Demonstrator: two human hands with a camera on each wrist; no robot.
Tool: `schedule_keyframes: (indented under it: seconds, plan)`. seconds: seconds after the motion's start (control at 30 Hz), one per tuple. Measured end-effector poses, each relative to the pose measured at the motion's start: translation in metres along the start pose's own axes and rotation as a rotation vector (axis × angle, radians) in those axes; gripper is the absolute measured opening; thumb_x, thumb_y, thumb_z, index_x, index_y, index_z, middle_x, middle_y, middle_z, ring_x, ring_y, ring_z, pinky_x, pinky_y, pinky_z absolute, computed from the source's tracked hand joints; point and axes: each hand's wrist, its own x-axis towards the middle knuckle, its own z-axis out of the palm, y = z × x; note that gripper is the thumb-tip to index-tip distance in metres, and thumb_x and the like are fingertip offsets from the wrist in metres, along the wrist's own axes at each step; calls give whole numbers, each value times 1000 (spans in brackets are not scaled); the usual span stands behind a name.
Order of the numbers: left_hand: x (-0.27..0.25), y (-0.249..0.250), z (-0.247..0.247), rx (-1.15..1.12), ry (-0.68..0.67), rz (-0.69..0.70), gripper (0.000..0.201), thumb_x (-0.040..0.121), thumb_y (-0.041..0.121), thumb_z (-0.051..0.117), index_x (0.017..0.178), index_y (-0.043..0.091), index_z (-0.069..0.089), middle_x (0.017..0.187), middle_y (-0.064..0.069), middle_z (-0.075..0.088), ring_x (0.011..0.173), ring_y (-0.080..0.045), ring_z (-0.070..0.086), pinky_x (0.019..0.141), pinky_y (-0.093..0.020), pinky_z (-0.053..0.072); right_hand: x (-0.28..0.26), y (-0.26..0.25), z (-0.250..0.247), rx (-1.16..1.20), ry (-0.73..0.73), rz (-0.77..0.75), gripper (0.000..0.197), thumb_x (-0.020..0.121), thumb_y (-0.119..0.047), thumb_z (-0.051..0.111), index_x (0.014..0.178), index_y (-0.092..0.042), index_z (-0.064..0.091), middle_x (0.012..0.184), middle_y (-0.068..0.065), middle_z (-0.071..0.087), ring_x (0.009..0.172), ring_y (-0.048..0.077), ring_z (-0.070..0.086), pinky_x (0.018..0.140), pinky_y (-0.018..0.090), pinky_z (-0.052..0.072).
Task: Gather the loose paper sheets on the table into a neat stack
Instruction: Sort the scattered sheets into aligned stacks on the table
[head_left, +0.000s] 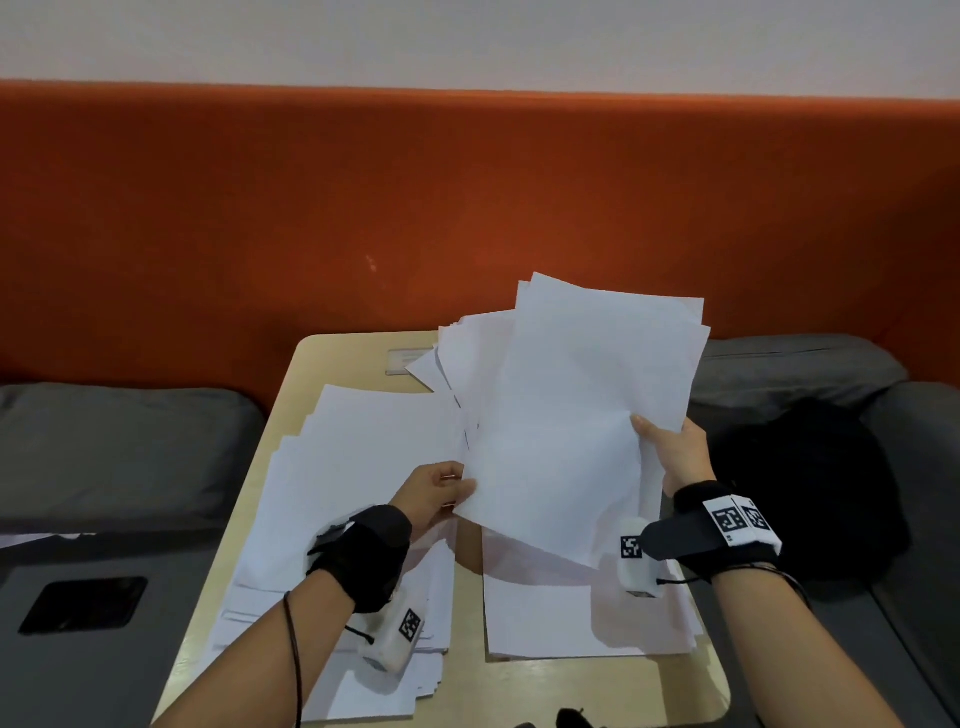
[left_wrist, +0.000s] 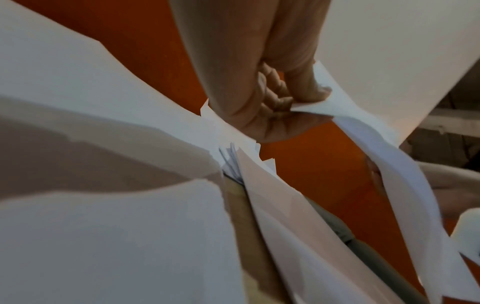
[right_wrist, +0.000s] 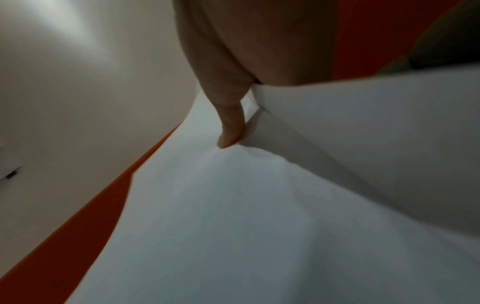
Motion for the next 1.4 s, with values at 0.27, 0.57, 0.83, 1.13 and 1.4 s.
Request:
schedule_keyframes:
  seconds: [0.27, 0.57, 0.83, 1.13, 1.4]
  plan:
    - [-1, 8, 4, 88, -91, -43, 17, 90, -4, 51, 93, 8, 63, 73, 8, 73, 70, -8, 68, 64, -17, 55, 8, -1, 1, -28, 40, 31, 39, 87, 0, 62, 125, 0, 55, 119, 14, 61, 100, 25, 58, 92, 37, 45]
    - [1, 35, 5, 322, -66, 141, 47, 84, 9, 66, 126, 9, 47, 116, -1, 58, 103, -17, 58, 81, -18, 52, -10, -15, 3, -3, -178, -30, 29, 85, -2, 62, 114, -6, 60, 101, 4, 67, 90, 21, 64, 76, 31, 50]
    - [-2, 98, 39, 106, 213, 538, 23, 80, -11, 61, 99, 2, 59, 62, 20, 68, 60, 8, 62, 61, -8, 48, -32, -42, 21, 34, -317, -175, 18, 80, 0, 66, 95, -10, 66, 81, -5, 74, 77, 9, 70, 63, 18, 53]
    - [-8, 108, 47, 37, 235, 663, 25, 81, -7, 62, 97, 12, 56, 87, 5, 63, 66, 9, 62, 65, -10, 49, -39, -64, 19, 22, -406, -317, 36, 74, -15, 68, 110, -20, 61, 107, 1, 70, 97, 12, 67, 78, 23, 55]
    - [-9, 123, 57, -17, 293, 726, 16, 85, -3, 60, 84, 13, 58, 79, 3, 62, 58, 7, 58, 59, -11, 48, -41, -75, 19, 33, -352, -377, 23, 83, -5, 64, 103, -17, 62, 98, -2, 69, 86, 4, 68, 70, 16, 52]
